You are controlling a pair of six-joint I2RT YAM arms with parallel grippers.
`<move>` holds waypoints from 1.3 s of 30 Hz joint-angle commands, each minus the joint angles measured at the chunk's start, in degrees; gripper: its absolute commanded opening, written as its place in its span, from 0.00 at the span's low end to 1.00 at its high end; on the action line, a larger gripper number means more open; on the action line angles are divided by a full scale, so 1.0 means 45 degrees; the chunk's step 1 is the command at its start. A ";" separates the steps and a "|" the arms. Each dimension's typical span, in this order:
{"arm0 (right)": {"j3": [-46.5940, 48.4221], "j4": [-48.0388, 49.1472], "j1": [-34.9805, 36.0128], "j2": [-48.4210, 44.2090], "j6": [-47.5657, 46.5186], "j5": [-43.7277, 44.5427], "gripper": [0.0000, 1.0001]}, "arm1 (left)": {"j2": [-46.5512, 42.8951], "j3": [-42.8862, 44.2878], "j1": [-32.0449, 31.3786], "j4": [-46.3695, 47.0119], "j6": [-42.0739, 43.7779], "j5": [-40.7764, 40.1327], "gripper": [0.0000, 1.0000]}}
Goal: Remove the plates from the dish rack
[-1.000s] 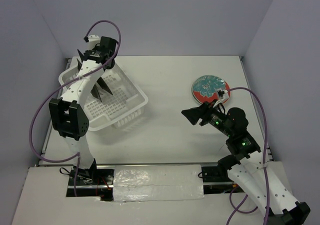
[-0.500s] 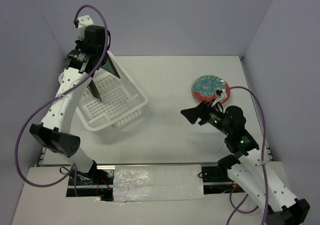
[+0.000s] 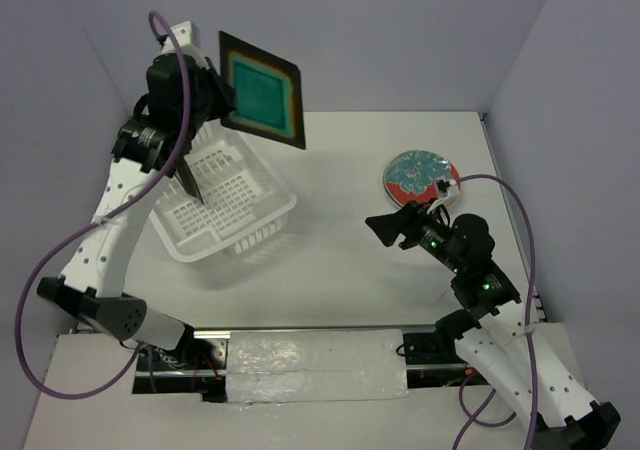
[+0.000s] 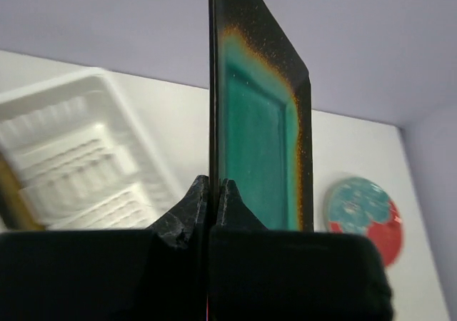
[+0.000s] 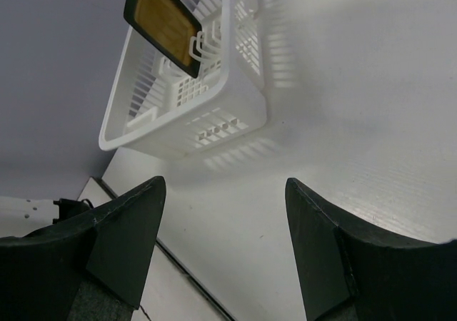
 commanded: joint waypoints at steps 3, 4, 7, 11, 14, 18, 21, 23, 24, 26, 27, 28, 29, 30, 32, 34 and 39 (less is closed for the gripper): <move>0.0332 -0.0117 0.0098 -0.1087 -0.0270 0.0963 0.75 | 0.2341 0.0931 -0.0444 0.4414 -0.1604 0.3287 0.00; 0.0332 -0.0156 0.0098 -0.1224 -0.0309 0.0983 0.75 | 0.2653 0.1009 -0.0483 0.4705 -0.1584 0.3404 0.00; 0.0410 -0.0371 0.0098 -0.1771 -0.0367 0.1237 0.75 | 0.3884 0.1380 -0.0737 0.5097 -0.1370 0.3191 0.00; 0.0430 -0.0546 0.0078 -0.2162 -0.0387 0.1452 0.75 | 0.5446 0.1791 -0.0971 0.5895 -0.1388 0.3171 0.00; 0.0508 -0.0703 0.0098 -0.2241 -0.0426 0.1647 0.76 | 0.5956 0.1558 -0.1225 0.6698 -0.1544 0.2839 0.00; 0.0547 -0.0722 0.0098 -0.2202 -0.0407 0.1550 0.76 | 0.6231 0.0446 -0.1402 0.7462 -0.1974 0.2507 0.00; 0.0625 -0.0742 0.0079 -0.2221 -0.0407 0.1374 0.76 | 0.6269 -0.0531 -0.1693 0.8418 -0.2248 0.2117 0.00; 0.0645 -0.0820 0.0098 -0.2358 -0.0426 0.1452 0.76 | 0.6386 -0.0864 -0.1889 0.8633 -0.2151 0.1592 0.00; 0.0625 -0.0801 0.0079 -0.2397 -0.0446 0.1491 0.76 | 0.6445 -0.0904 -0.2103 0.8634 -0.2015 0.1414 0.00; 0.0645 -0.0859 0.0098 -0.2475 -0.0465 0.1588 0.76 | 0.6738 -0.0846 -0.2338 0.8557 -0.1975 0.0966 0.00; 0.0664 -0.0879 0.0079 -0.2494 -0.0485 0.1589 0.76 | 0.6816 -0.0904 -0.2513 0.8653 -0.2013 0.0867 0.00; 0.0664 -0.0898 0.0098 -0.2495 -0.0485 0.1589 0.76 | 0.6894 -0.1155 -0.2592 0.8770 -0.2072 0.0808 0.00; 0.0703 -0.0918 0.0098 -0.2514 -0.0504 0.1647 0.76 | 0.6895 -0.1351 -0.2748 0.8868 -0.2150 0.0498 0.00; 0.0703 -0.0976 0.0079 -0.2534 -0.0543 0.1686 0.76 | 0.6876 -0.1508 -0.2827 0.9120 -0.2228 0.0379 0.00; 0.0703 -0.0976 0.0078 -0.2573 -0.0563 0.1725 0.76 | 0.6836 -0.2016 -0.2983 0.9317 -0.2384 0.0086 0.00; 0.0703 -0.0976 0.0098 -0.2612 -0.0563 0.1706 0.76 | 0.6797 -0.2463 -0.3023 0.9513 -0.2560 -0.0071 0.00; 0.0742 -0.1016 0.0098 -0.2670 -0.0544 0.1686 0.76 | 0.6621 -0.3578 -0.3315 1.0079 -0.2912 -0.0501 0.00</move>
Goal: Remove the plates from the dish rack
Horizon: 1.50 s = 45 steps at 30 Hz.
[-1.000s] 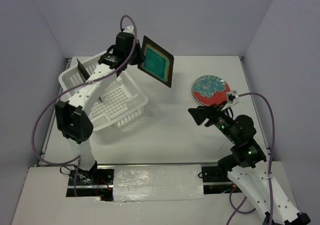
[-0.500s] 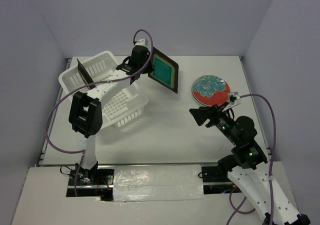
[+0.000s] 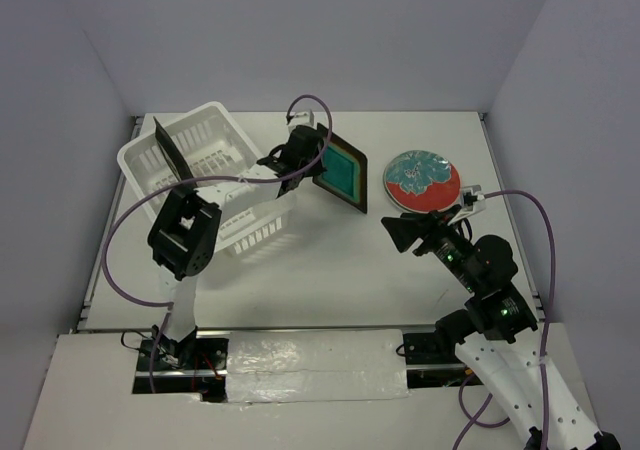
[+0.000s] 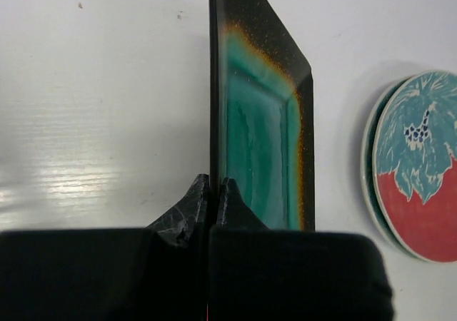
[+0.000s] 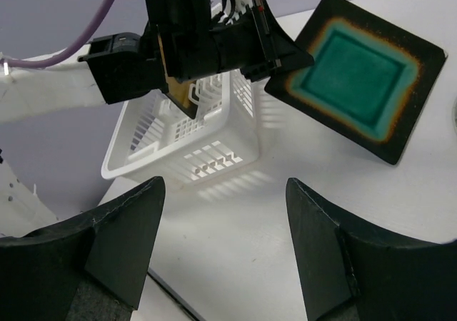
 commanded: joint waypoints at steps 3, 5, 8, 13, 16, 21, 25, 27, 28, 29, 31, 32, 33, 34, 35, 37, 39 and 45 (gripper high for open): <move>0.0602 0.0009 0.0117 -0.0227 -0.0228 0.0166 0.76 | -0.0650 -0.0097 -0.0154 0.3158 -0.0882 -0.0759 0.00; 0.0602 -0.0010 0.0098 -0.0228 -0.0228 0.0166 0.76 | -0.0669 -0.0254 -0.0252 0.3236 -0.0999 -0.0895 0.00; 0.0621 0.0009 0.0098 -0.0228 -0.0247 0.0186 0.76 | -0.0553 -0.0236 -0.0408 0.2556 -0.1000 -0.1558 0.00; 0.0621 -0.0010 0.0079 -0.0247 -0.0247 0.0186 0.76 | 0.0150 0.0896 -0.0331 0.0856 -0.0922 -0.2632 0.00; 0.0641 -0.0049 0.0098 -0.0306 -0.0267 0.0244 0.76 | 0.0658 0.1540 -0.0136 0.0213 -0.0785 -0.2654 0.00; 0.0679 -0.0108 0.0098 -0.0345 -0.0286 0.0303 0.76 | 0.1186 0.2050 0.0313 -0.0591 -0.0862 -0.2967 0.17; 0.0680 -0.0108 0.0079 -0.0383 -0.0286 0.0264 0.76 | 0.1265 0.1427 0.0782 -0.0280 -0.0980 -0.2518 0.24; 0.0680 -0.0108 0.0098 -0.0423 -0.0286 0.0284 0.76 | 0.1323 0.1269 0.0919 -0.0085 -0.0922 -0.2303 0.27; 0.0680 -0.0127 0.0079 -0.0423 -0.0286 0.0284 0.76 | 0.1420 0.1211 0.1036 -0.0064 -0.0883 -0.2264 0.30; 0.0680 -0.0128 0.0098 -0.0423 -0.0286 0.0264 0.76 | 0.1479 0.1210 0.1056 -0.0064 -0.0863 -0.2205 0.33; 0.0699 -0.0108 0.0078 -0.0442 -0.0286 0.0245 0.76 | 0.1811 0.1462 0.1095 -0.0180 -0.0726 -0.2049 0.37; 0.0680 -0.0127 0.0078 -0.0462 -0.0286 0.0303 0.76 | 0.1947 0.1580 0.1115 -0.0297 -0.0707 -0.2048 0.41; 0.0660 -0.0128 0.0098 -0.0443 -0.0306 0.0322 0.76 | 0.2219 0.1774 0.1096 -0.0453 -0.0726 -0.2010 0.44; 0.0660 -0.0108 0.0098 -0.0442 -0.0306 0.0342 0.76 | 0.2357 0.1873 0.1115 -0.0551 -0.0745 -0.1971 0.44; 0.0660 -0.0089 0.0079 -0.0404 -0.0306 0.0381 0.76 | 0.2475 0.1951 0.1154 -0.0649 -0.0862 -0.1893 0.45; 0.0679 -0.0128 0.0079 -0.0325 -0.0306 0.0362 0.76 | 0.2787 0.2050 0.1212 -0.0747 -0.1018 -0.1756 0.45; 0.0680 -0.0127 0.0117 -0.0286 -0.0306 0.0362 0.76 | 0.2963 0.2011 0.1252 -0.0670 -0.1058 -0.1677 0.45; 0.0699 -0.0166 0.0117 -0.0500 -0.0326 0.0342 0.76 | 0.3120 0.1893 0.1349 -0.0533 -0.1058 -0.1483 0.47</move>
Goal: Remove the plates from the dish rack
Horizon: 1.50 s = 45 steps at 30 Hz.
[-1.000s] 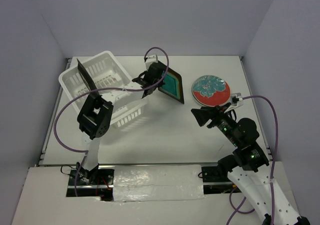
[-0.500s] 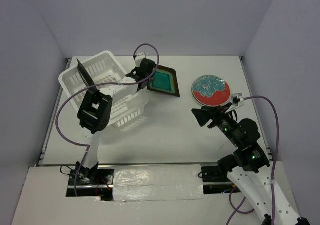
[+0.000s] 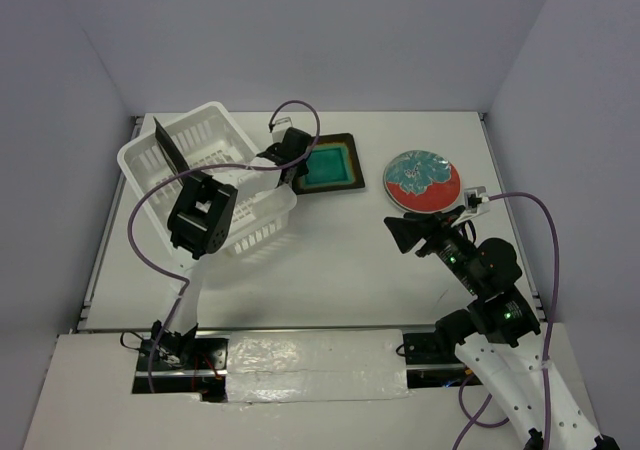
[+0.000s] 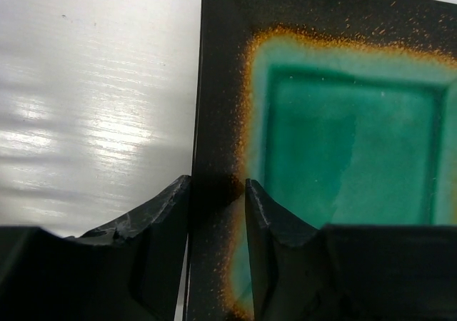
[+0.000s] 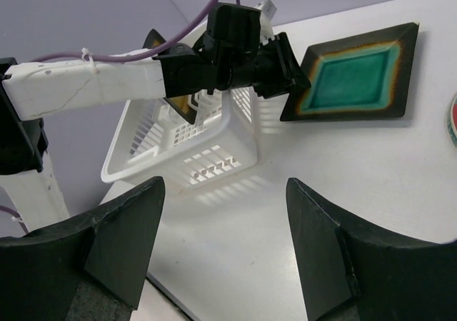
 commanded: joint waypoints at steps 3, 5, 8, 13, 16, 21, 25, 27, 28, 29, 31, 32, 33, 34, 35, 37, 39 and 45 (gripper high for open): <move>0.0553 0.0047 0.0093 -0.0229 -0.0209 0.0148 0.76 | -0.0129 0.0504 0.0019 0.0624 0.0016 0.0568 0.50; 0.0554 0.0086 0.0074 -0.0210 -0.0209 0.0128 0.76 | -0.0538 0.0640 -0.0040 0.0527 0.0113 0.0531 0.51; 0.0534 0.0144 0.0074 -0.0054 -0.0189 0.0012 0.76 | -0.1124 0.1418 -0.0254 -0.0405 0.0387 0.0024 0.52; 0.0554 0.0145 0.0074 0.0045 -0.0228 -0.0067 0.76 | -0.2081 0.2750 -0.0879 -0.2324 0.1166 -0.1906 0.52; 0.0534 0.0203 0.0074 0.0083 -0.0248 -0.0008 0.76 | -0.3076 0.2886 -0.1134 -0.2986 0.1228 -0.2828 0.52; 0.0554 0.0203 0.0093 0.0239 -0.0248 -0.0145 0.76 | -0.4250 0.3628 -0.1192 -0.5013 0.1131 -0.3978 0.53; 0.0534 0.0242 0.0074 0.0278 -0.0287 -0.0086 0.76 | -0.4953 0.5166 -0.1018 -0.8190 0.0702 -0.6981 0.53; 0.0553 0.0242 0.0093 0.0356 -0.0268 -0.0280 0.76 | -0.5207 0.5640 -0.0706 -0.9605 0.0155 -0.8563 0.59; 0.0573 0.0242 0.0074 0.0376 -0.0248 -0.0359 0.76 | -0.5518 0.6086 -0.0182 -1.0771 -0.0041 -0.8668 0.60; 0.0592 0.0262 0.0093 0.0396 -0.0248 -0.0476 0.76 | -0.5695 0.6303 0.0133 -1.1305 -0.0197 -0.8649 0.60; 0.0690 0.0223 0.0093 0.0396 -0.0248 -0.0769 0.76 | -0.6376 0.6539 0.0951 -1.2107 -0.0644 -0.8532 0.60; 0.0690 0.0223 0.0093 0.0357 -0.0267 -0.0828 0.76 | -0.6651 0.6424 0.1246 -1.2497 -0.0745 -0.8455 0.60; 0.0729 0.0223 0.0074 0.0318 -0.0287 -0.0829 0.76 | -0.6944 0.6249 0.1520 -1.2463 -0.0707 -0.8299 0.60; 0.0749 0.0165 0.0093 0.0221 -0.0326 -0.0771 0.76 | -0.7469 0.5802 0.1948 -1.2250 -0.0610 -0.8162 0.60; 0.0749 0.0126 0.0074 0.0162 -0.0365 -0.0673 0.76 | -0.7668 0.5604 0.2107 -1.2209 -0.0454 -0.8200 0.60; 0.0729 0.0086 0.0074 0.0045 -0.0404 -0.0419 0.76 | -0.7922 0.5175 0.2575 -1.2247 -0.0588 -0.8278 0.60; 0.0749 0.0086 0.0093 0.0025 -0.0424 -0.0399 0.77 | -0.7943 0.4804 0.3217 -1.2132 -0.0533 -0.7929 0.60; 0.0749 0.0047 0.0074 -0.0014 -0.0482 -0.0438 0.77 | -0.6970 0.4351 0.3749 -1.1582 -0.0199 -0.6598 0.58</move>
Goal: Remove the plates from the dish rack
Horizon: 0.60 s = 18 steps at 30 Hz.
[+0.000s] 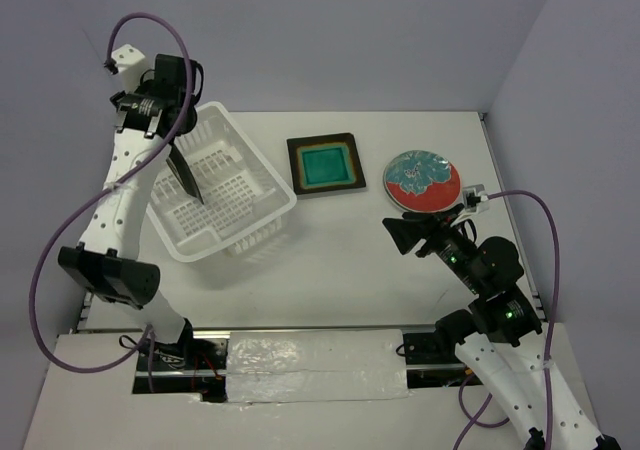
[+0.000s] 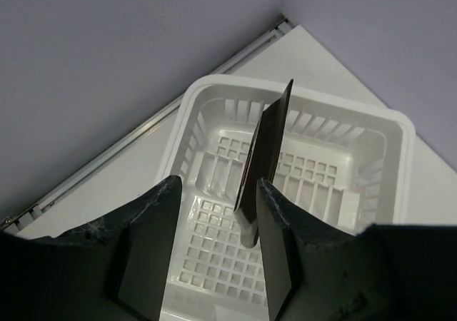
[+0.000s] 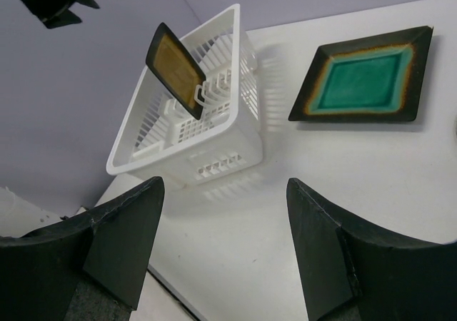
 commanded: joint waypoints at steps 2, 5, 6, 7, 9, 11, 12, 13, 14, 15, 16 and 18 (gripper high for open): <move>0.0472 0.0105 0.0093 -0.0146 -0.0235 0.0087 0.77 | 0.1237 0.0107 0.0091 0.0030 0.0151 0.0464 0.58; 0.0530 0.0066 0.0093 -0.0087 -0.0254 0.0009 0.77 | 0.1863 0.0362 0.0248 -0.0010 0.0287 0.0502 0.58; 0.0531 0.0047 0.0093 -0.0106 -0.0254 0.0009 0.77 | 0.2077 0.0343 0.0248 0.0029 0.0288 0.0522 0.58; 0.0531 0.0047 0.0074 -0.0145 -0.0254 -0.0011 0.77 | 0.2156 0.0304 0.0267 0.0165 0.0269 0.0599 0.58; 0.0511 0.0086 0.0074 -0.0243 -0.0254 0.0009 0.77 | 0.2293 -0.0046 0.0307 0.0574 0.0522 0.0833 0.58; 0.0492 0.0086 0.0093 -0.0302 -0.0293 0.0009 0.77 | 0.2488 -0.0146 0.0345 0.0655 0.0367 0.0834 0.57; 0.0491 0.0086 0.0074 -0.0302 -0.0274 0.0028 0.77 | 0.2779 -0.0088 0.0462 0.0577 0.0308 0.0912 0.57; 0.0491 0.0105 0.0112 -0.0302 -0.0293 0.0028 0.77 | 0.2917 -0.0049 0.0521 0.0402 0.0230 0.0970 0.56; 0.0491 0.0086 0.0093 -0.0282 -0.0293 0.0028 0.77 | 0.3093 0.0010 0.0599 0.0304 0.0152 0.1010 0.55; 0.0491 0.0105 0.0093 -0.0244 -0.0274 0.0009 0.77 | 0.3385 0.0146 0.0696 0.0225 0.0132 0.1068 0.54; 0.0511 0.0105 0.0074 -0.0224 -0.0274 -0.0011 0.77 | 0.3504 0.0186 0.0736 0.0167 0.0132 0.1030 0.53; 0.0511 0.0086 0.0093 -0.0204 -0.0293 -0.0108 0.77 | 0.3739 0.0186 0.0853 0.0224 0.0171 0.1088 0.51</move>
